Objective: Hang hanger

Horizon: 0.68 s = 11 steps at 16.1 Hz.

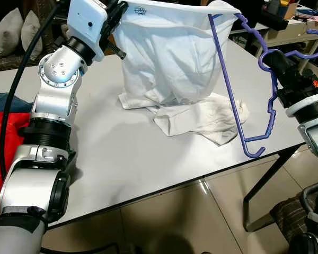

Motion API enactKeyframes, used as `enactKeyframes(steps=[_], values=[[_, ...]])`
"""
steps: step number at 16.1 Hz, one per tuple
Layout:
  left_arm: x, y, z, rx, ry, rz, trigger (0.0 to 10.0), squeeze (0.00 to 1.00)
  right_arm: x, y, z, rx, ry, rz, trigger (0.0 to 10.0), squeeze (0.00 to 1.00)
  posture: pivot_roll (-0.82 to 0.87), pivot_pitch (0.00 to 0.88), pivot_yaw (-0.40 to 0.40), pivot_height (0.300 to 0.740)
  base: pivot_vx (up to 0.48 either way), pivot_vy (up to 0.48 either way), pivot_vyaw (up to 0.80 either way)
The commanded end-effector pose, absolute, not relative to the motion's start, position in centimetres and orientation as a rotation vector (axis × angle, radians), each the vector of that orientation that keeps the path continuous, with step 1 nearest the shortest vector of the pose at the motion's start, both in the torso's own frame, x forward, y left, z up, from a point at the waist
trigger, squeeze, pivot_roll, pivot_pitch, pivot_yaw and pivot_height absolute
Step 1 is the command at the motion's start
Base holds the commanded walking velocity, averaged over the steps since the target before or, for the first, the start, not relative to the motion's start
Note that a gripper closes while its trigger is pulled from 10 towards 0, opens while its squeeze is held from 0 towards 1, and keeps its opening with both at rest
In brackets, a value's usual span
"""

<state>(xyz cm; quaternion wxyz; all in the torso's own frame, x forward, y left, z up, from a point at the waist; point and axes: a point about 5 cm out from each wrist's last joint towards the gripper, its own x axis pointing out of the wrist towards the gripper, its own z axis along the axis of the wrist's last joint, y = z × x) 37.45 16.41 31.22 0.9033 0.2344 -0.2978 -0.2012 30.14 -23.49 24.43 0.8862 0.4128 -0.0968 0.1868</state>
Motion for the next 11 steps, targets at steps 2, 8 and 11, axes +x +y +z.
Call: enactKeyframes(steps=[2, 8, 11], values=[[37.4, 16.9, 31.7, 0.474, -0.627, -0.392, 0.0, 0.00, 30.0, -24.1, 24.7, 0.854, -0.226, 0.358, 10.0, 0.00, -0.05, 0.000, 0.016, 0.740, 0.000, 0.000, 0.00], [37.4, 16.9, 31.7, 0.474, -0.627, -0.392, 0.0, 0.00, 30.0, -24.1, 24.7, 0.854, -0.226, 0.358, 10.0, 0.00, -0.05, 0.000, 0.016, 0.740, 0.000, 0.000, 0.00], [34.7, 13.8, 20.0, 0.458, -0.188, -0.808, 0.0, 0.00, 27.4, -20.6, 18.1, 0.606, 0.123, 0.328, 10.0, 0.00, -0.06, 0.000, 0.027, 0.740, 0.000, 0.000, 0.00]])
